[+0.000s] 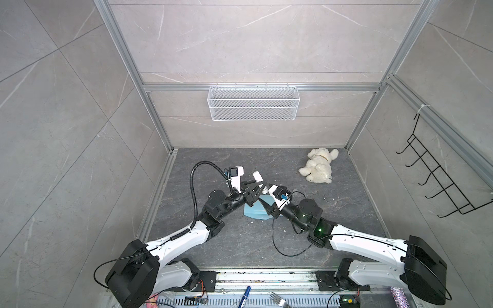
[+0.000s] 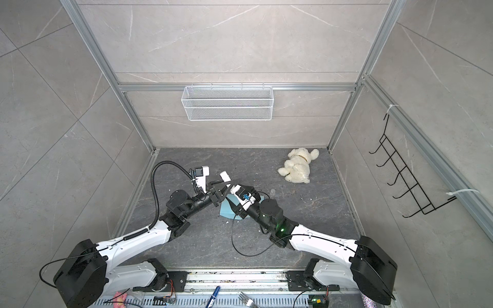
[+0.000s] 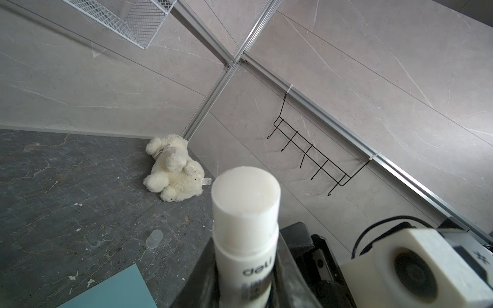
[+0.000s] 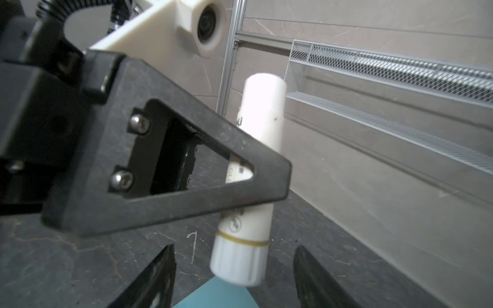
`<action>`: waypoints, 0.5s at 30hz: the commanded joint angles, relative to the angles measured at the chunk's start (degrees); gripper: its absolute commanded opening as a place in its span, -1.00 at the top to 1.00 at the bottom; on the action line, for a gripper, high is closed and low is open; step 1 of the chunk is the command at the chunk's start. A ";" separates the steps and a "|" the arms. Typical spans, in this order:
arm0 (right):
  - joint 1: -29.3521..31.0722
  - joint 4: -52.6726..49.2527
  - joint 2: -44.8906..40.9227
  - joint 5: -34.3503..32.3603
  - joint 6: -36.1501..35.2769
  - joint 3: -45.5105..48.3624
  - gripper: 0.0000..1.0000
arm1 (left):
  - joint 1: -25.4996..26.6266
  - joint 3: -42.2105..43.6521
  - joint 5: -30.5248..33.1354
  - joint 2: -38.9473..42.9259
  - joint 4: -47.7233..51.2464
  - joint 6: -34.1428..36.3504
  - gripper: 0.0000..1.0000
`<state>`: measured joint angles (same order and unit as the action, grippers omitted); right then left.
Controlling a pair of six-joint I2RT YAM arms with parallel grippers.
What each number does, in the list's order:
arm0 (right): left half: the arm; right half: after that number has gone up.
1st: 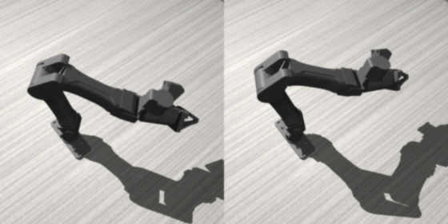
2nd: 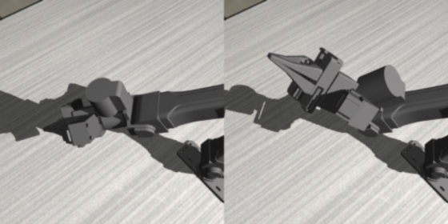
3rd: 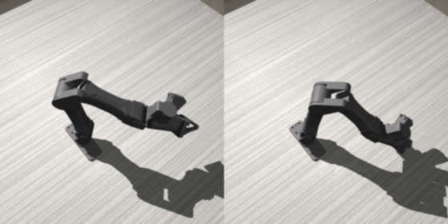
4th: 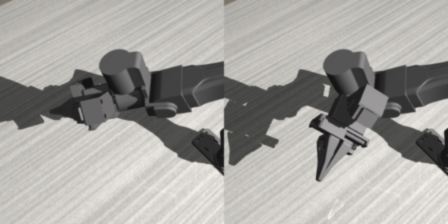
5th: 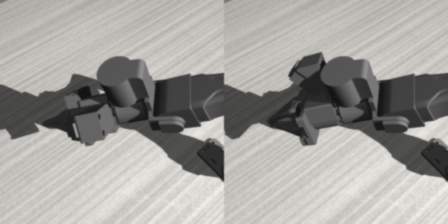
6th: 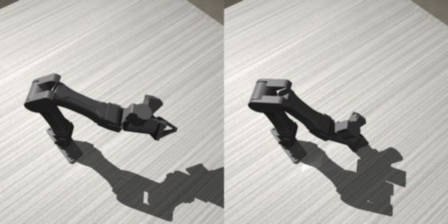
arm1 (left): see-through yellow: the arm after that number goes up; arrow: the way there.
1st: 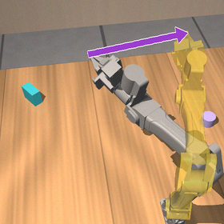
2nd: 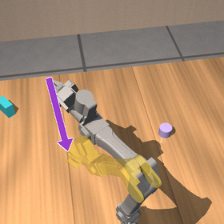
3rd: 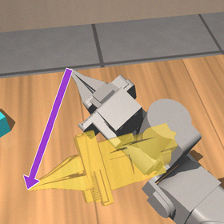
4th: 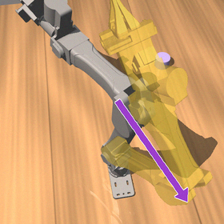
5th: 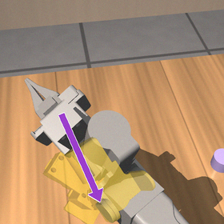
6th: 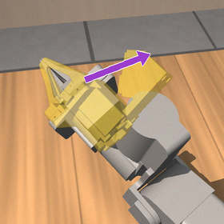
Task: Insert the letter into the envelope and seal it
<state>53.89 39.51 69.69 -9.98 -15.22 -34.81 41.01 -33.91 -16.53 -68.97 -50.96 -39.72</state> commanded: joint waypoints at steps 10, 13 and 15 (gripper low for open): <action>2.80 9.64 2.81 -8.30 -3.83 0.24 0.08 | 0.25 -0.50 1.24 1.25 -2.48 0.00 1.00; 2.89 9.54 2.99 -8.48 -3.84 0.39 0.08 | 0.23 -0.32 1.49 1.57 -2.48 0.19 1.00; 3.03 9.45 2.95 -8.65 -3.66 0.69 0.08 | 0.29 -0.14 1.66 1.82 -2.46 0.35 1.00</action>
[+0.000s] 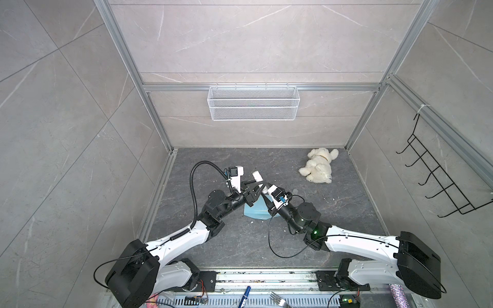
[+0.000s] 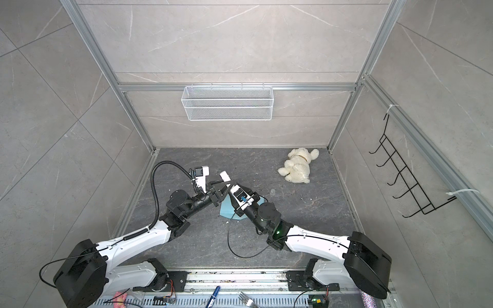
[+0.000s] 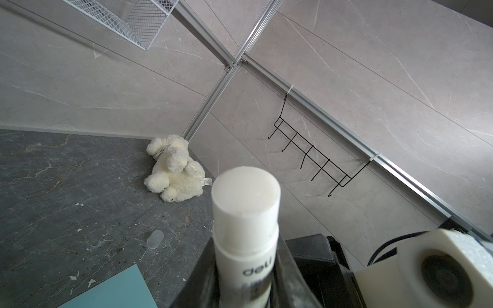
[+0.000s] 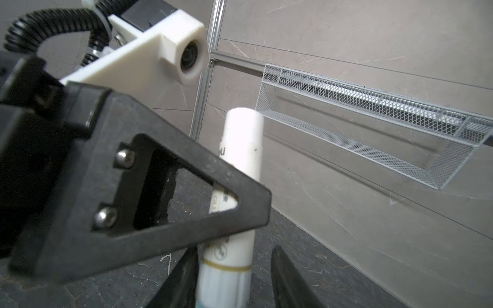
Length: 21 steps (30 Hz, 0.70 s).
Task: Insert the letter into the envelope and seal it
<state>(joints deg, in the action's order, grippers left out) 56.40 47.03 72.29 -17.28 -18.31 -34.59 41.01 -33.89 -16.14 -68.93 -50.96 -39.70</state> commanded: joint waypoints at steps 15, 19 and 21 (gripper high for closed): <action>0.95 0.62 -0.65 -0.96 0.29 0.39 0.47 | 0.26 0.23 1.73 2.48 -2.13 0.59 1.00; 1.06 0.14 -1.11 0.28 0.90 0.31 0.63 | 0.29 0.41 1.60 2.39 -2.12 0.59 1.00; 1.07 -0.96 -1.68 1.70 1.50 0.29 0.71 | 0.26 0.56 1.57 2.38 -2.13 0.47 1.00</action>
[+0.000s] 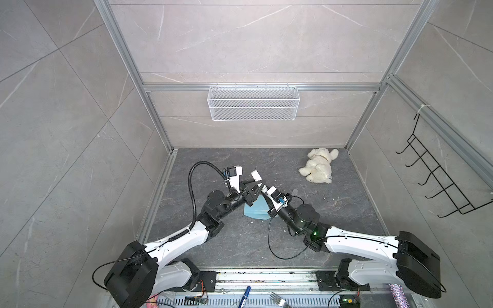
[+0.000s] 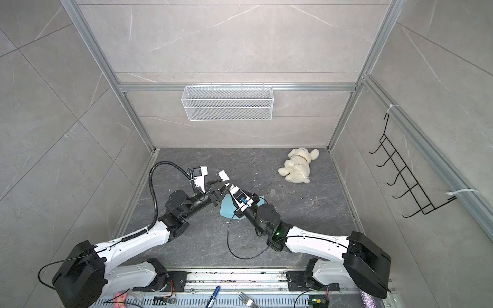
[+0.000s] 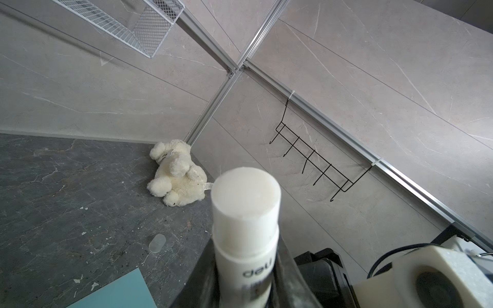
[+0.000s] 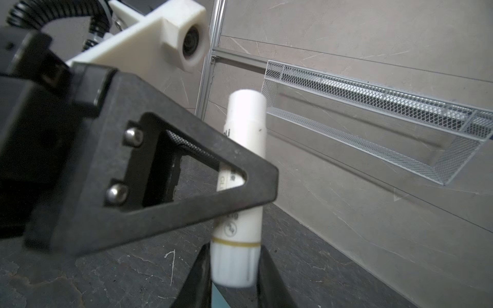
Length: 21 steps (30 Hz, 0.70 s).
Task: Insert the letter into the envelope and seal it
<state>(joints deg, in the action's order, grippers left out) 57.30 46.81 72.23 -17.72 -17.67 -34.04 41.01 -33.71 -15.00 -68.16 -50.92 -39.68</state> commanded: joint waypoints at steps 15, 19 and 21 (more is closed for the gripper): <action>-9.84 -13.14 -6.46 29.70 20.01 -4.18 1.00 | 0.26 1.09 -2.35 1.89 -4.24 2.39 1.00; -18.80 -13.14 -4.83 47.06 32.13 -6.95 1.00 | 0.24 1.27 -3.78 2.29 -5.07 3.21 1.00; -22.21 -12.70 -2.57 55.84 37.11 -9.15 1.00 | 0.28 1.18 -4.26 2.43 -5.11 3.56 1.00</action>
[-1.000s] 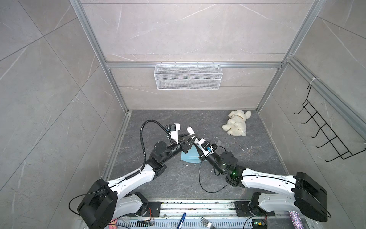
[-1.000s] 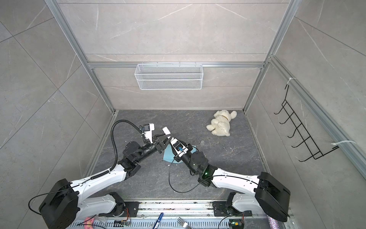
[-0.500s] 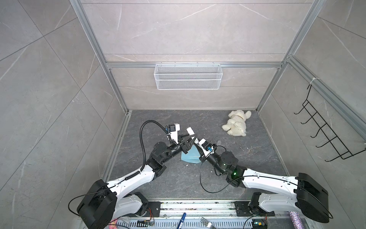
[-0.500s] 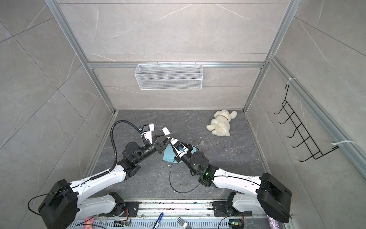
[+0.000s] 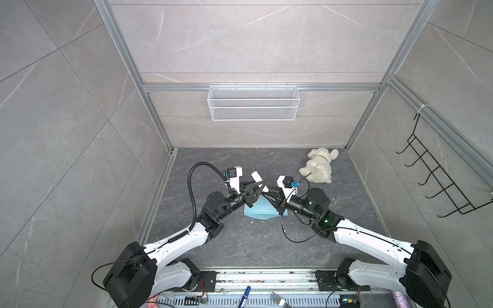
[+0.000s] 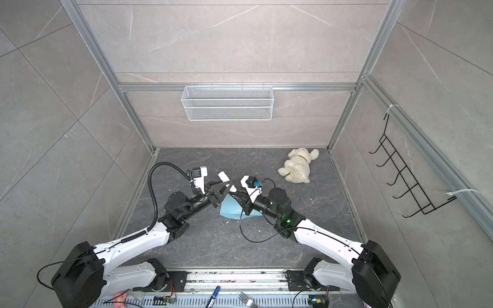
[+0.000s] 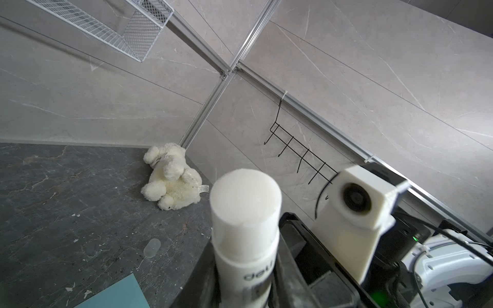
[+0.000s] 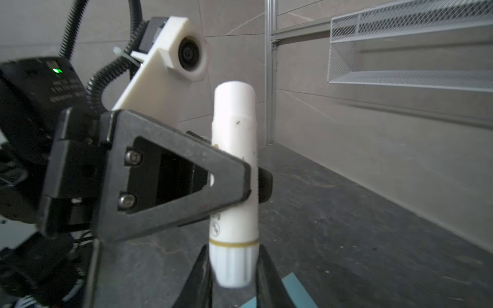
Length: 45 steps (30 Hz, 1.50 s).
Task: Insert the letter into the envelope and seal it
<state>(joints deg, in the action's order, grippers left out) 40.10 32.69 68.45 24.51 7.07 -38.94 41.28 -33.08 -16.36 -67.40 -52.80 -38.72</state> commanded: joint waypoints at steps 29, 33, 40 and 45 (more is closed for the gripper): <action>-4.36 -1.90 -4.38 -8.62 -4.21 1.32 -0.62 | 0.02 -0.47 2.19 1.80 0.41 3.60 1.00; -0.04 2.05 -7.41 -16.77 -12.34 5.66 -0.61 | 0.03 -0.42 2.43 1.59 0.27 3.29 1.00; 8.11 8.60 -5.15 -27.66 -20.40 7.76 -0.48 | -0.01 -0.60 2.78 1.21 -0.11 2.71 1.00; 10.69 11.81 -2.69 -29.17 -21.47 7.25 -0.37 | 0.02 -0.57 2.88 1.27 -0.28 2.35 1.00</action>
<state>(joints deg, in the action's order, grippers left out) 49.71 40.16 64.69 -0.84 -11.70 -31.83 41.17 -33.08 -14.37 -66.94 -49.91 -37.04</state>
